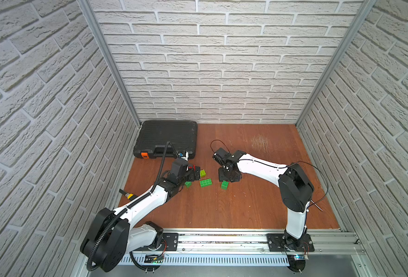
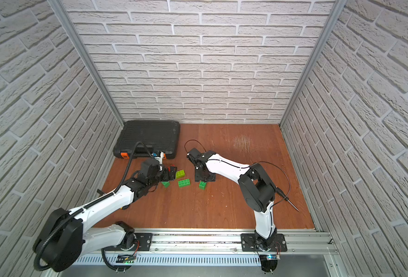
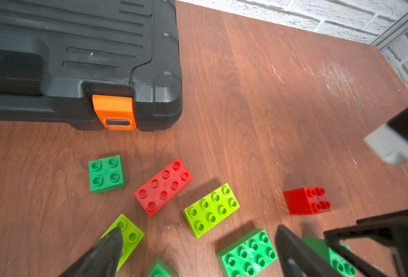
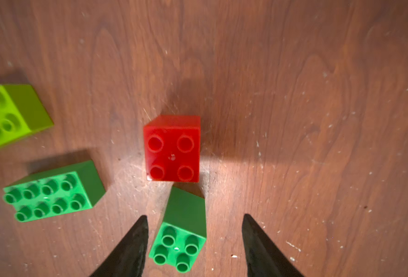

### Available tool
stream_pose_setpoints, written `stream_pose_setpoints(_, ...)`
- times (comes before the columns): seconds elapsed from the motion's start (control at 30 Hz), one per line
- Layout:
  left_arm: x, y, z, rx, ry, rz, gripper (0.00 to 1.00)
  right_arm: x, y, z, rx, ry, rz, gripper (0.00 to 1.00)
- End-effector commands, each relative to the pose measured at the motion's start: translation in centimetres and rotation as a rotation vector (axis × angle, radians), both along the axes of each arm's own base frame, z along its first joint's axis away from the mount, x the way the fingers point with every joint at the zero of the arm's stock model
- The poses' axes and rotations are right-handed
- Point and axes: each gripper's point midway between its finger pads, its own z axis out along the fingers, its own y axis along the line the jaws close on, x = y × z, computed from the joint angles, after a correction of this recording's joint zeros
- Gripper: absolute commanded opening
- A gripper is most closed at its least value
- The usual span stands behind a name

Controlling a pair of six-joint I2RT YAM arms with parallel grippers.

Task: Assemble a spoon with lego
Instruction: Pick up the lego brick from the center of the board.

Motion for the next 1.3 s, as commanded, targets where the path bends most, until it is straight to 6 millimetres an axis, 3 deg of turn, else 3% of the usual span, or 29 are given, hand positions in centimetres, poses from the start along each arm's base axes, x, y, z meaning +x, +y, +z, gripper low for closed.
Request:
stream_pose_setpoints(0.0,-0.4,-0.2,-0.1,-0.024,-0.007,-0.008,0.98,-1.0,0.0,-0.4,-0.019,0.019,0.004,0.64)
stream_pose_setpoints(0.13,-0.4,-0.2,-0.2,-0.026,-0.006,-0.004,0.98,-1.4,-0.2,-0.5,-0.042,0.028,0.015,0.62)
stream_pose_setpoints(0.4,-0.5,-0.1,-0.3,-0.025,-0.002,0.002,0.98,-2.0,0.3,-0.6,-0.011,0.044,0.045,0.47)
stream_pose_setpoints(0.57,-0.5,0.0,-0.5,-0.026,0.001,0.007,0.98,-2.4,0.4,-1.5,-0.016,0.079,0.054,0.45)
stream_pose_setpoints(0.67,-0.5,0.0,-0.4,-0.027,0.000,0.006,0.98,-2.5,0.5,-1.4,-0.010,0.080,0.059,0.38)
stream_pose_setpoints(0.8,-0.5,-0.2,-0.2,-0.030,-0.011,-0.010,0.98,-2.3,0.7,0.3,-0.001,0.063,0.081,0.29)
stream_pose_setpoints(1.03,-0.9,-2.7,0.6,-0.095,-0.064,-0.154,0.98,-0.3,1.0,5.7,0.032,-0.002,0.144,0.27)
stream_pose_setpoints(1.27,-1.3,-3.9,1.1,-0.135,-0.090,-0.235,0.98,2.6,1.3,7.6,0.071,-0.021,0.192,0.28)
